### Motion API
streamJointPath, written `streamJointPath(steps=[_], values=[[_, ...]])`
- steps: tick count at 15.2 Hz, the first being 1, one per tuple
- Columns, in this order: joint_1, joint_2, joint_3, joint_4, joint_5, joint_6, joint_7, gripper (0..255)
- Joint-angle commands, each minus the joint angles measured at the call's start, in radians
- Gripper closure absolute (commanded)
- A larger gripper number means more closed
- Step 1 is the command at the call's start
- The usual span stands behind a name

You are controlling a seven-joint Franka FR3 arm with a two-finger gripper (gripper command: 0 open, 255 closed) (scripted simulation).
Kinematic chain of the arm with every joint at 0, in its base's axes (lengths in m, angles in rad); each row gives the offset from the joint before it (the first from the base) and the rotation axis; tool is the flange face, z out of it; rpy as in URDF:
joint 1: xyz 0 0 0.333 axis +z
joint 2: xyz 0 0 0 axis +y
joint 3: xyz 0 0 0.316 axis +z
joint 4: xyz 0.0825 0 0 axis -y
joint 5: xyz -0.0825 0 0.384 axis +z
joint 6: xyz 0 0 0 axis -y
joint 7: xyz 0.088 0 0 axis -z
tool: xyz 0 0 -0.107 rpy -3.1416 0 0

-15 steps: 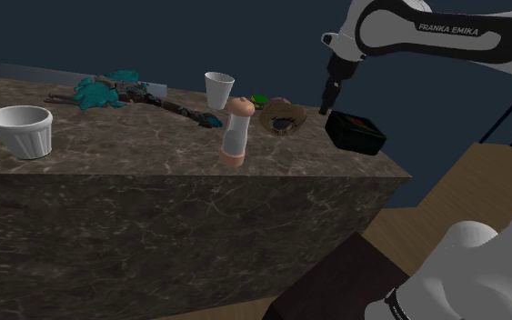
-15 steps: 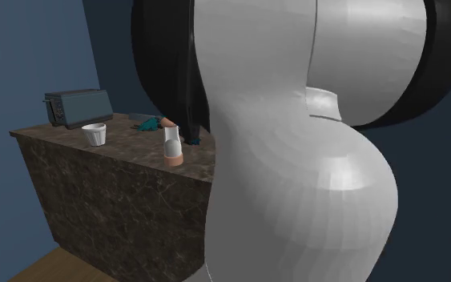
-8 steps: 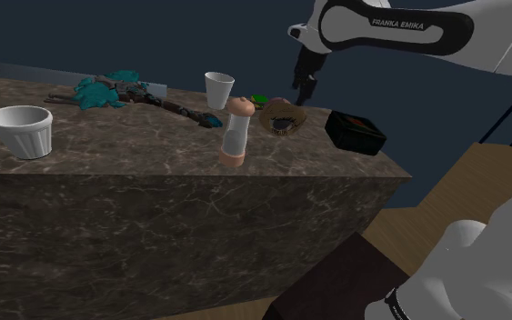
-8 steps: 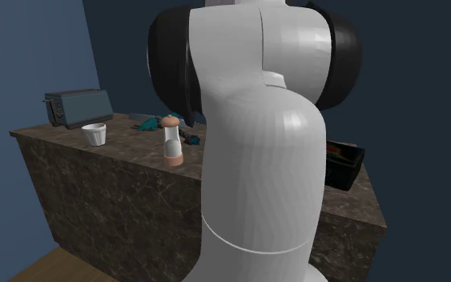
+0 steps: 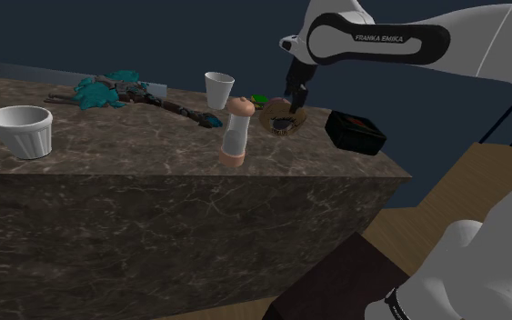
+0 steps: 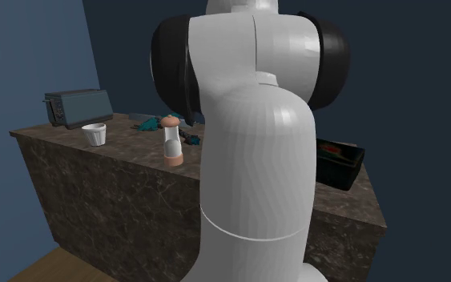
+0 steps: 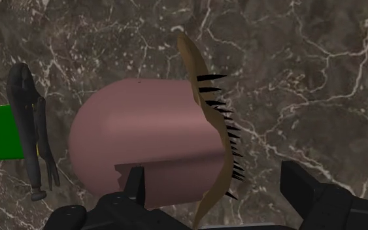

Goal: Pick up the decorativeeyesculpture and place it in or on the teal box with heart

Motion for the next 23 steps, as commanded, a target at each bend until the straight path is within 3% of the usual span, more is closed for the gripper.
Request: streamJointPath(steps=[1, 7, 8, 17, 23], values=[[-0.001, -0.002, -0.001, -0.012, -0.001, 0.011, 0.000, 0], [-0.001, -0.002, -0.001, -0.011, -0.001, 0.010, 0.000, 0], [-0.001, -0.002, -0.001, -0.011, -0.001, 0.010, 0.000, 255], [-0.001, -0.002, -0.001, -0.011, -0.001, 0.010, 0.000, 255], [0.000, 0.005, 0.000, 0.077, 0.006, -0.070, -0.016, 255]])
